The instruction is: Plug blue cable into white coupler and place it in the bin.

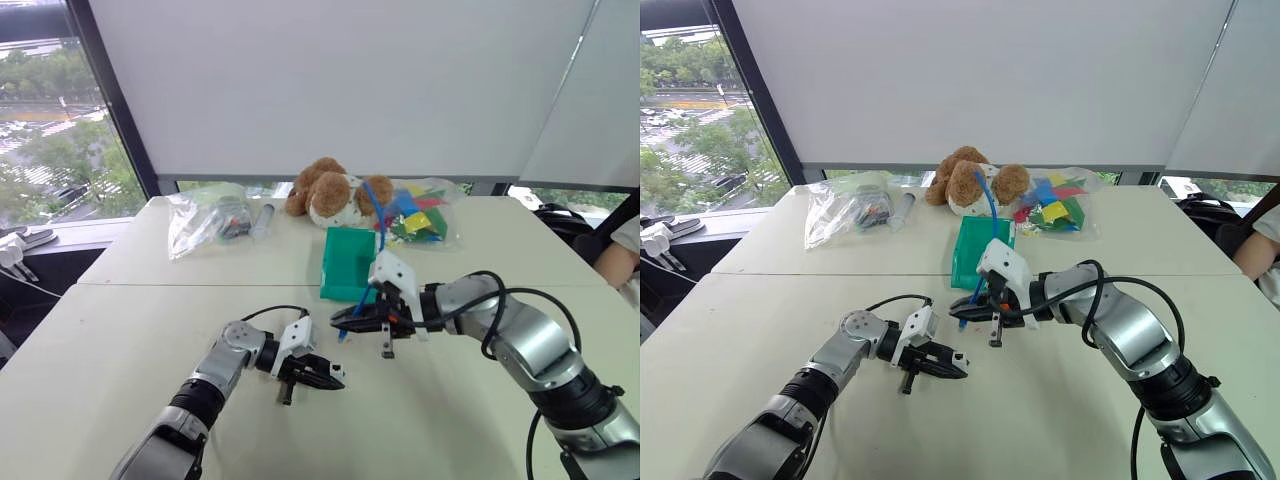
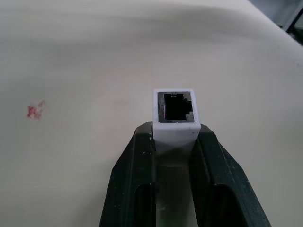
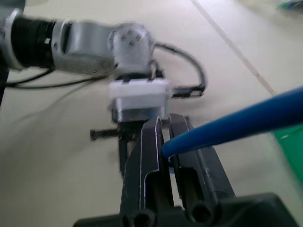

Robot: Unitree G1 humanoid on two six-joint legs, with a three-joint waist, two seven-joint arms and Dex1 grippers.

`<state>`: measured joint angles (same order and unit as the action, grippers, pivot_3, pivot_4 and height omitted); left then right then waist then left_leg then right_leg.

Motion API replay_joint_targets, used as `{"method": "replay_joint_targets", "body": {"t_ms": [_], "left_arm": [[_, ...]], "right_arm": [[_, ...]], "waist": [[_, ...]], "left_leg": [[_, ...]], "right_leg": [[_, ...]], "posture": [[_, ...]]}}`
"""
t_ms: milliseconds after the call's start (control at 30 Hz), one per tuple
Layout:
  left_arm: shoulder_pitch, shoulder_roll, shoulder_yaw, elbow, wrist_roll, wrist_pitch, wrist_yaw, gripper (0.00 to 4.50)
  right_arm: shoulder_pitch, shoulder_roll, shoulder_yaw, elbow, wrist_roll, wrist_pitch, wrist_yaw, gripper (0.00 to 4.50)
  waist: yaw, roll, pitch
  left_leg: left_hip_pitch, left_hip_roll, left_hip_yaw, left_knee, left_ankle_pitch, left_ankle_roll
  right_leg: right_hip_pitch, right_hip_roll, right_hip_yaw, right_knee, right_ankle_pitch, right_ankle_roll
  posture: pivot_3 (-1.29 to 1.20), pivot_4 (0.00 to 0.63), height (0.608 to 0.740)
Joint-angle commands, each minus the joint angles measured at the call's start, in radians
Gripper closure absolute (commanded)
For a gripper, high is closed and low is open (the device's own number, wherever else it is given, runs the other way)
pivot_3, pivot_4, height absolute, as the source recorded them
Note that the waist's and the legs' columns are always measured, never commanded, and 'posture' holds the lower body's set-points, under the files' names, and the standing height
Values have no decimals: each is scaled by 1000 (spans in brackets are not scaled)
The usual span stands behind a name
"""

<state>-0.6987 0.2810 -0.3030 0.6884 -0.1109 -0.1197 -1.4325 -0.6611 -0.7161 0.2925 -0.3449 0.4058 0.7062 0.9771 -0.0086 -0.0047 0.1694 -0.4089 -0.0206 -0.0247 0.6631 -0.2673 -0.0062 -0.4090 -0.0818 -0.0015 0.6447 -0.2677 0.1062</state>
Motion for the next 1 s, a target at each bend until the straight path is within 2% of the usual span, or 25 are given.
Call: {"method": "replay_joint_targets", "body": {"t_ms": [33, 600, 1000], "left_arm": [[-17, -5, -25, 44, 47, -39, 13, 4165], [-25, -14, -32, 95, 93, -113, 22, 4165], [-20, -17, -28, 92, 92, -113, 27, 4165]], "right_arm": [[12, -5, 18, -35, -33, -41, 17, 4500], [39, 47, 106, 43, -159, -138, 43, 4500], [63, 28, 124, 46, -203, -149, 83, 4500]], "waist": [[0, 0, 0], [3, 0, 0], [3, -1, -1]], "left_leg": [[0, 0, 0, 0, 0, 0], [1, 0, -1, 2, 0, 0], [2, 0, -1, 2, 0, 0]], "right_leg": [[0, 0, 0, 0, 0, 0], [2, 0, 0, 0, 0, 0], [4, 0, -1, 0, 0, 0]], "posture": [[0, 150, 740], [0, 150, 740], [0, 150, 740]]}}
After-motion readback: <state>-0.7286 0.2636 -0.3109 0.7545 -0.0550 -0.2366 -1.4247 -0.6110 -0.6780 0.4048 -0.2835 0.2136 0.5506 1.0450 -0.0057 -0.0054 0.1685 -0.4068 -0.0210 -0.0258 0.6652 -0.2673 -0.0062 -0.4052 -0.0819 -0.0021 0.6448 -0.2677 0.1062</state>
